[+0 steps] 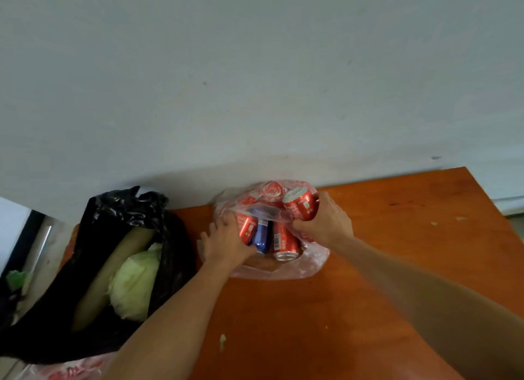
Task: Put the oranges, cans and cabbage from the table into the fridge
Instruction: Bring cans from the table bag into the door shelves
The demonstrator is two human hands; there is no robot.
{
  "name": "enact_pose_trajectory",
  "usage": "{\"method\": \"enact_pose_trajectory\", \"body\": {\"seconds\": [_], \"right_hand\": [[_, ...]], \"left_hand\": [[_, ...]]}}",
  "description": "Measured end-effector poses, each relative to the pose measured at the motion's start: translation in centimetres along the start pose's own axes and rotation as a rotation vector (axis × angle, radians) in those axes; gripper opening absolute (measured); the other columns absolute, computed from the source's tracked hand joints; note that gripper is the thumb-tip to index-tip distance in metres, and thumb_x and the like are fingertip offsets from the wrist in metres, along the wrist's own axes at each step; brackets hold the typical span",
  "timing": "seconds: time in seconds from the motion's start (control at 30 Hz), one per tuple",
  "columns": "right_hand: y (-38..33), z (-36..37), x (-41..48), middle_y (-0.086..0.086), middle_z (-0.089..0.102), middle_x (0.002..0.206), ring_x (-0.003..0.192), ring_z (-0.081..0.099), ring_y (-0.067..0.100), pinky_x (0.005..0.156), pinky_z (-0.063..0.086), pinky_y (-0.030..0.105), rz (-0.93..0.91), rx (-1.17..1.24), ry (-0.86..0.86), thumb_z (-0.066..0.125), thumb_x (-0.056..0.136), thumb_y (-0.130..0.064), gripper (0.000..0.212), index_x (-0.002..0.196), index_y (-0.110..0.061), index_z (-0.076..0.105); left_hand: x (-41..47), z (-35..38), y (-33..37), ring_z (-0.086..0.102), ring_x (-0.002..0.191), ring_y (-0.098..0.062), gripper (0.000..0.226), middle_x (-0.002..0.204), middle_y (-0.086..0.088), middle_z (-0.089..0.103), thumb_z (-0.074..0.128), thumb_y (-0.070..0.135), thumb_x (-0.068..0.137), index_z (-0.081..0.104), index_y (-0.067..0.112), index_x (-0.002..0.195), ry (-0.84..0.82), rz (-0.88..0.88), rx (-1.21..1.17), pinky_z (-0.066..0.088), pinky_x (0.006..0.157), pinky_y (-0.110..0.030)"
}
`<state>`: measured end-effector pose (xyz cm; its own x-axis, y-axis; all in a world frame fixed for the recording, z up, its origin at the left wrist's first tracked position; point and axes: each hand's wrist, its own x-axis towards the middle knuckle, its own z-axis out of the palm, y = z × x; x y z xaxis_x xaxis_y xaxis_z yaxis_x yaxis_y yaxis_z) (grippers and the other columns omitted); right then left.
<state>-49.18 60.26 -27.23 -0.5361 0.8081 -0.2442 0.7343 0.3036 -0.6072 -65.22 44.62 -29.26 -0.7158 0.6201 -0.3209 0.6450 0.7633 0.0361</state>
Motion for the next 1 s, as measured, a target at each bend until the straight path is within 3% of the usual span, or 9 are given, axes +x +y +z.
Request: {"method": "enact_pose_trajectory", "body": {"seconds": [0.1, 0.2, 0.3, 0.47, 0.6, 0.73, 0.9, 1.0], "right_hand": [[0.2, 0.3, 0.1, -0.002, 0.059, 0.120, 0.099, 0.062, 0.017, 0.083, 0.054, 0.037, -0.012, -0.031, 0.017, 0.080, 0.060, -0.059, 0.088, 0.129, -0.022, 0.041], [0.3, 0.4, 0.2, -0.001, 0.059, 0.120, 0.099, 0.062, 0.017, 0.082, 0.054, 0.036, -0.007, -0.043, 0.014, 0.080, 0.061, -0.058, 0.087, 0.129, -0.021, 0.041], [0.6, 0.1, -0.5, -0.001, 0.060, 0.118, 0.098, 0.062, 0.018, 0.082, 0.055, 0.037, 0.031, -0.058, -0.028, 0.080, 0.061, -0.059, 0.086, 0.127, -0.020, 0.042], [1.0, -0.8, -3.4, 0.002, 0.062, 0.116, 0.093, 0.065, 0.018, 0.077, 0.058, 0.035, 0.086, -0.072, -0.042, 0.078, 0.064, -0.058, 0.082, 0.127, -0.019, 0.043], [0.7, -2.0, -7.0, 0.001, 0.063, 0.114, 0.089, 0.065, 0.017, 0.075, 0.058, 0.034, 0.121, -0.047, 0.041, 0.079, 0.062, -0.059, 0.082, 0.125, -0.020, 0.044], [0.2, -2.9, -11.4, -0.001, 0.063, 0.111, 0.089, 0.064, 0.016, 0.075, 0.058, 0.034, 0.155, 0.004, 0.118, 0.080, 0.059, -0.062, 0.083, 0.123, -0.021, 0.045], [0.5, -3.4, -17.5, -0.001, 0.063, 0.111, 0.092, 0.063, 0.016, 0.079, 0.056, 0.035, 0.164, 0.058, 0.186, 0.077, 0.059, -0.062, 0.083, 0.123, -0.020, 0.046], [1.4, -3.3, -20.9, -0.001, 0.062, 0.118, 0.099, 0.063, 0.017, 0.082, 0.055, 0.033, 0.171, 0.039, 0.234, 0.077, 0.064, -0.058, 0.086, 0.133, -0.019, 0.042]], "left_hand": [[0.4, 0.8, -0.4, 0.040, 0.125, -0.032, 0.113, 0.140, -0.014, 0.040, 0.073, 0.071, 0.059, 0.024, 0.015, 0.143, 0.037, -0.034, -0.069, 0.036, 0.101, -0.048], [0.5, 0.6, -0.5, 0.044, 0.123, -0.032, 0.109, 0.138, -0.011, 0.046, 0.078, 0.064, 0.056, 0.026, 0.019, 0.141, 0.022, -0.012, -0.099, 0.039, 0.100, -0.050], [-1.0, -0.3, -0.2, 0.050, 0.120, -0.033, 0.106, 0.136, -0.009, 0.050, 0.081, 0.054, 0.057, 0.020, 0.026, 0.140, -0.017, 0.069, -0.077, 0.039, 0.100, -0.049], [-4.7, -1.7, -0.1, 0.057, 0.113, -0.030, 0.113, 0.141, -0.005, 0.045, 0.075, 0.056, 0.060, -0.001, 0.043, 0.143, -0.050, 0.202, -0.162, 0.050, 0.092, -0.049], [-7.1, -3.7, -0.4, 0.055, 0.115, -0.028, 0.105, 0.141, -0.003, 0.044, 0.070, 0.055, 0.056, 0.009, 0.045, 0.141, -0.080, 0.339, -0.136, 0.051, 0.091, -0.046], [-8.6, -4.4, -1.5, 0.054, 0.119, -0.029, 0.108, 0.140, -0.004, 0.046, 0.082, 0.044, 0.059, 0.017, 0.031, 0.145, -0.034, 0.346, -0.129, 0.049, 0.094, -0.045], [-10.0, -4.3, -3.3, 0.054, 0.119, -0.028, 0.107, 0.141, -0.006, 0.044, 0.085, 0.048, 0.059, 0.023, 0.026, 0.143, 0.017, 0.383, -0.082, 0.048, 0.094, -0.045], [-11.3, -3.8, -3.2, 0.047, 0.124, -0.030, 0.099, 0.139, -0.010, 0.040, 0.081, 0.055, 0.063, 0.027, 0.018, 0.137, 0.127, 0.465, -0.009, 0.044, 0.096, -0.044]]}}
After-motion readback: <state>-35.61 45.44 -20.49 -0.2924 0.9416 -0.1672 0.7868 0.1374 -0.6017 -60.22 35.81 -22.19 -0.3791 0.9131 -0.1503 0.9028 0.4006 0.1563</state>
